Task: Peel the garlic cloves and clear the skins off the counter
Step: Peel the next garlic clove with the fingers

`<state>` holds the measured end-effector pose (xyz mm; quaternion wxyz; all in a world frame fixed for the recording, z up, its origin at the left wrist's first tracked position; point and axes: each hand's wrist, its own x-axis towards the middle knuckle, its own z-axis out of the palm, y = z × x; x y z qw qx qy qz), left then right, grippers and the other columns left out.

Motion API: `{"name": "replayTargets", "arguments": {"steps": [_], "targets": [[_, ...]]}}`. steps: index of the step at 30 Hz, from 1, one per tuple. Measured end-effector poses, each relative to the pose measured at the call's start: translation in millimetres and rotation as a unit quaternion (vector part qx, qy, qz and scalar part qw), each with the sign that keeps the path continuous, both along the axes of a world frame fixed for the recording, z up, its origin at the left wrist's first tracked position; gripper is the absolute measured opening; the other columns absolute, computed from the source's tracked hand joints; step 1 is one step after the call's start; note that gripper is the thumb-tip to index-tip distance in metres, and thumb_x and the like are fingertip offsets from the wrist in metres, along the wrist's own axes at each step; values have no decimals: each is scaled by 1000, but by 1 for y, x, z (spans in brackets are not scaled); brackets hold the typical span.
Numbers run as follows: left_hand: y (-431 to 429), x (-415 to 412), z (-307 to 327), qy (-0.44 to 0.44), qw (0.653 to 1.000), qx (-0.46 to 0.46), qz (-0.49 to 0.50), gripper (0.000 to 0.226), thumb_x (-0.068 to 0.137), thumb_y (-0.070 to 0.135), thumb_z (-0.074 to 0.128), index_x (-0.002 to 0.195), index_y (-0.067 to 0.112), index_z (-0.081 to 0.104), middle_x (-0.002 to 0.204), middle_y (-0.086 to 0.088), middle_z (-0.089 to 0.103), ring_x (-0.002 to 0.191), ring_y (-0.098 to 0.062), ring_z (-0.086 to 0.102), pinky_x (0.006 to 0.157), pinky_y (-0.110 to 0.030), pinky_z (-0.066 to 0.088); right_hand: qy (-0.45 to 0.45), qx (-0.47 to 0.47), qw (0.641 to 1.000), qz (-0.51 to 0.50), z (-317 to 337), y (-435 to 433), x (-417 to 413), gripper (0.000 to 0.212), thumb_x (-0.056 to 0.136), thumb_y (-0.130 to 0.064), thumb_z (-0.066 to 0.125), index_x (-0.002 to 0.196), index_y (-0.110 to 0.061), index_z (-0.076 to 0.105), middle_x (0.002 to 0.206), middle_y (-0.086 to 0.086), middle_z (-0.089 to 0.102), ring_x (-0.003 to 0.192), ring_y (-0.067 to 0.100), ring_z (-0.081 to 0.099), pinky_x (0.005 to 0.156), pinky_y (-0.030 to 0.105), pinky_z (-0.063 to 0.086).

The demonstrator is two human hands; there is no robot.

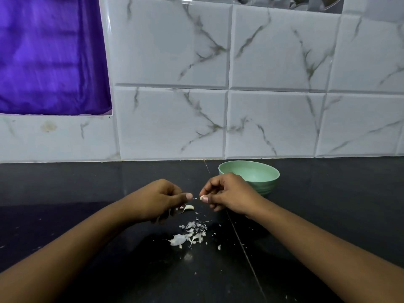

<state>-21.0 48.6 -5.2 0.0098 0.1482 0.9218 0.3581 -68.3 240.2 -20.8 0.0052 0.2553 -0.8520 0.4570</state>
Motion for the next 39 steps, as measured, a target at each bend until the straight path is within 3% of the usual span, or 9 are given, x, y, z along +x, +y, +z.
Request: {"name": "replayTargets", "arguments": {"steps": [4,6,9,13,18,22,27,30,39], "targets": [[-5,0,0,73,992,-93,-49,10,77,21,77,77,23,67,68,11,69,54,-8,63,51,-12,41,60,111,991,-35,-6,-1,-3,5,85,-9,69,89,-11,70,60,-11,57,38,-2,52,45,10,43],[-4,1,1,105,988,-103,-54,16,75,17,79,76,27,66,71,14,70,55,-7,65,57,-16,45,82,138,986,-36,-8,-3,-4,7,84,-11,70,91,-11,71,59,-14,58,37,-2,51,45,9,41],[-5,1,4,142,985,-100,-18,18,73,37,79,70,24,67,65,12,69,50,-7,63,62,-27,49,106,168,980,-32,-9,-4,-4,9,81,-12,72,89,-15,74,66,-7,64,41,-1,51,47,7,39],[-10,-2,2,120,984,-130,-11,24,85,45,64,76,23,68,64,16,68,53,-5,65,69,-32,54,136,192,972,-24,-8,-5,-2,12,79,-9,73,90,-13,76,67,-8,62,46,-16,50,50,5,37],[-9,-5,-4,96,975,-197,-26,24,86,46,63,75,25,67,68,18,70,60,-2,67,72,-26,51,217,228,948,-39,-11,-10,-2,12,77,-9,72,86,-15,76,91,1,73,85,10,64,61,10,34],[-10,-7,-6,80,975,-203,-34,21,85,42,66,74,24,67,69,12,71,60,-1,66,74,-27,53,245,244,937,-39,-14,-10,-2,12,79,-7,69,86,-15,76,93,-1,70,87,13,63,63,12,31],[-12,-7,-4,77,968,-236,-42,11,82,41,69,73,36,64,76,14,70,69,5,61,76,-26,51,147,187,971,-39,-13,-3,-5,13,81,-13,72,94,-14,76,90,3,73,53,1,56,53,5,39],[-15,-7,-1,69,962,-260,-44,7,80,35,72,79,39,66,79,19,69,75,5,61,80,-29,52,66,127,989,-40,-10,3,-9,14,83,-9,71,96,-9,75,82,4,71,53,6,58,52,12,51],[-13,-4,1,38,956,-285,-53,16,82,37,71,97,36,67,97,21,67,86,5,61,85,-23,49,143,183,972,-32,-10,-4,-7,7,78,-13,74,85,-14,76,75,-1,73,37,-5,51,50,5,40]]}}
